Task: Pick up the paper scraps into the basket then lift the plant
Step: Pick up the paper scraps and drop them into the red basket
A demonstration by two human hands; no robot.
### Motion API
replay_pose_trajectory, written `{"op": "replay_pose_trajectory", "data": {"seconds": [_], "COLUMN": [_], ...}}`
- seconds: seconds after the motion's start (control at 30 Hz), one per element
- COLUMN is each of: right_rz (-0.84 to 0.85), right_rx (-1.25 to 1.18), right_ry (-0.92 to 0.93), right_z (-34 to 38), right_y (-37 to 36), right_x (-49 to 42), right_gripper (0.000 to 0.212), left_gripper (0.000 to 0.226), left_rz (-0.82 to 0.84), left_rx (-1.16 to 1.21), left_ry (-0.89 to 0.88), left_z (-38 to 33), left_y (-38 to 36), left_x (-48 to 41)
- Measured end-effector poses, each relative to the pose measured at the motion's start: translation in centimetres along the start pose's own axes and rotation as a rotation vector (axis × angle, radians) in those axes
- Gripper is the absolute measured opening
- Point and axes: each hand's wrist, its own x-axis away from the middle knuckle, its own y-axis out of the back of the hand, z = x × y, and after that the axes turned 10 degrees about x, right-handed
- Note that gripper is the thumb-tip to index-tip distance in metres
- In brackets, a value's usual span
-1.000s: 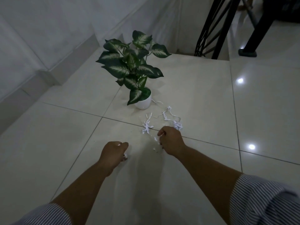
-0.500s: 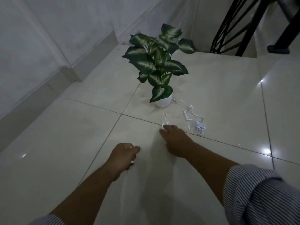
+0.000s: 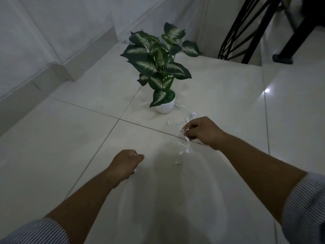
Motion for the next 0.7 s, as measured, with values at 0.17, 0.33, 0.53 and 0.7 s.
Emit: {"op": "replay_pose_trajectory", "data": {"seconds": [0.17,0.33,0.53,0.7], "right_rz": [0.091,0.122,0.133,0.086], "right_rx": [-0.103,-0.312,-0.362,-0.282], "right_ry": [-0.032,-0.073,-0.125,-0.142], "right_z": [-0.5,-1.9,-3.8,-5.8], "right_y": [1.6,2.8,5.1,5.7], "right_x": [1.4,2.1,3.4,4.6], "right_gripper": [0.015,0.015,0.013,0.016], "left_gripper": [0.030,0.035,0.067,0.076], "left_rz": [-0.033,0.095,0.220,0.296], "left_rx": [-0.181,-0.265,-0.664,-0.726], "left_ry": [-0.161,-0.201,-0.321,-0.436], "left_z": [-1.2,-1.7,-2.3,-2.5], "left_y": [-2.7,-6.5,-10.5,-10.6], "left_x": [-0.3,-1.0,-3.0,-4.8]}}
